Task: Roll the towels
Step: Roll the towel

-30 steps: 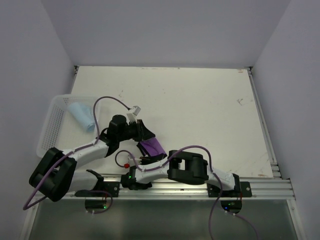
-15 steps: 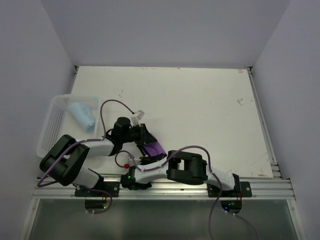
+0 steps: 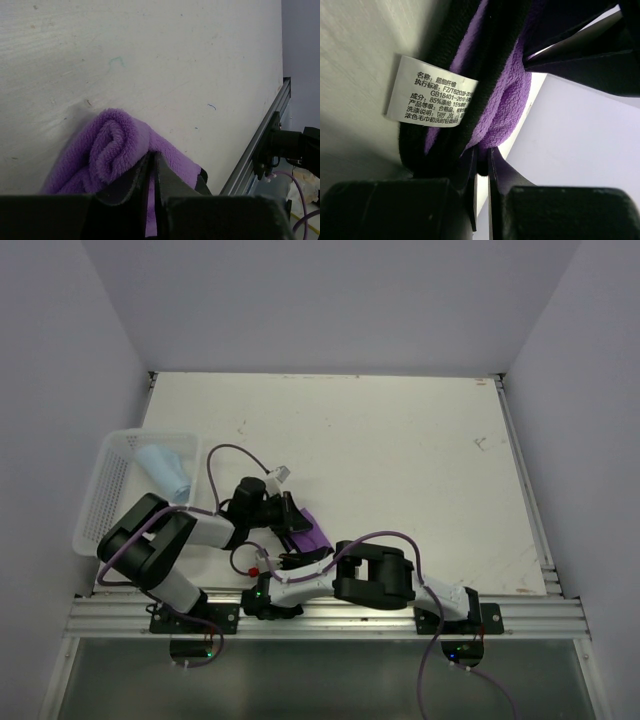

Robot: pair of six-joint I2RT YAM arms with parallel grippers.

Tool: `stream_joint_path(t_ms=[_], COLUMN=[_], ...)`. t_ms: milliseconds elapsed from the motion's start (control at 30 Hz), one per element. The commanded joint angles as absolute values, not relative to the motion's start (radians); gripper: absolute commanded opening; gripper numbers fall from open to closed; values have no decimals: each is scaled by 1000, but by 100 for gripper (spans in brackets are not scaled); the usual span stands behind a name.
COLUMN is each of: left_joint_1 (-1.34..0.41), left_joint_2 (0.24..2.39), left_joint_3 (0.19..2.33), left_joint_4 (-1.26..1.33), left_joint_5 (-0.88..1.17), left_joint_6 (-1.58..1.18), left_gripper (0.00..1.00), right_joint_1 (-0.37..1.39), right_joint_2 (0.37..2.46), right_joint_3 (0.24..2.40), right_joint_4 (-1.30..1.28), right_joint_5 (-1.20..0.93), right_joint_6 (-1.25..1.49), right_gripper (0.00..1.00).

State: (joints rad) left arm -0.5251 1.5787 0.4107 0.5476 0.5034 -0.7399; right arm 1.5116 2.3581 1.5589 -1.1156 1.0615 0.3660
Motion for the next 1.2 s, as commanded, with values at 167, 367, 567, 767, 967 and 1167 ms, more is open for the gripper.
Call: stream_joint_path(t_ms=[167,367,567,767,967,1167], left_joint_1=[-528,-528,-528,-528,-528,-528], left_joint_2=[1643,1666,1678,1681,1684,1684], left_joint_3=[387,388,390,391,391,396], left_joint_4=[491,486,491,483,476,465], left_joint_5=[397,379,373,365,357,348], left_joint_6=[-723,-729,-732,-727,-723,-718], left_gripper=[11,10,9,8,8,8], right_joint_1=[1489,1491,1493,1493,1491,1493], right_joint_2=[2366,2272,2174,2091,2016,1945], right_joint_3=[1523,1465,1421,1368,1345,1321], right_joint_4=[-950,-939,-930,-887,-859,-853], right_joint_5=[821,821,808,792,785,807], right_joint_6=[485,502,529,546,560,578], right_gripper=[17,28,32,36,43,45])
